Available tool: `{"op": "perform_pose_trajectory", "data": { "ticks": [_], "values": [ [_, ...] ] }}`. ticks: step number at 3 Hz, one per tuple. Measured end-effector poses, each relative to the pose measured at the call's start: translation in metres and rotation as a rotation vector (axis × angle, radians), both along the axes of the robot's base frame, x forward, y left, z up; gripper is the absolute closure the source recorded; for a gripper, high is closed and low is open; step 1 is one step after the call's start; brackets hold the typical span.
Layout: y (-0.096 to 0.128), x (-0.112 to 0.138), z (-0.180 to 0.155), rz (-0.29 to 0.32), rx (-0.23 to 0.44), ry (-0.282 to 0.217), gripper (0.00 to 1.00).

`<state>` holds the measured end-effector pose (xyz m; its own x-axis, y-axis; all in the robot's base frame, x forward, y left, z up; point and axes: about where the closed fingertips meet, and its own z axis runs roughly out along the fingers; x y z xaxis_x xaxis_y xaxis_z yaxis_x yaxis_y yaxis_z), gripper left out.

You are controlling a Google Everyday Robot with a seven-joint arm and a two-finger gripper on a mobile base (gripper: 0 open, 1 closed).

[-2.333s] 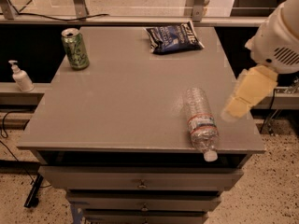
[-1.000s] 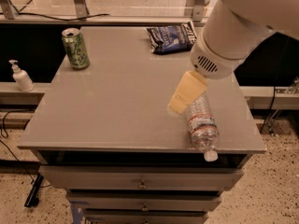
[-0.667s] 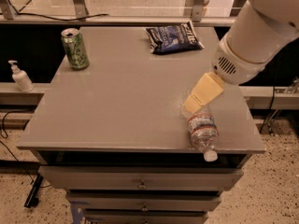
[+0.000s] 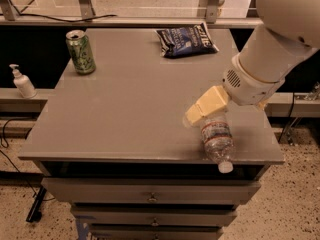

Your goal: Pick water bottle

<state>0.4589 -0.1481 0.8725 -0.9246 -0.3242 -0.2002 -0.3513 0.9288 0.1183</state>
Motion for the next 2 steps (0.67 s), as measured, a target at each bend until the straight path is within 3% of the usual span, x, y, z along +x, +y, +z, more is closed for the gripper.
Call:
{"op": "perform_pose_trajectory", "data": {
  "ticks": [2],
  "values": [
    [0.045,0.010,0.007,-0.053,0.074,-0.014,0.00]
  ]
}}
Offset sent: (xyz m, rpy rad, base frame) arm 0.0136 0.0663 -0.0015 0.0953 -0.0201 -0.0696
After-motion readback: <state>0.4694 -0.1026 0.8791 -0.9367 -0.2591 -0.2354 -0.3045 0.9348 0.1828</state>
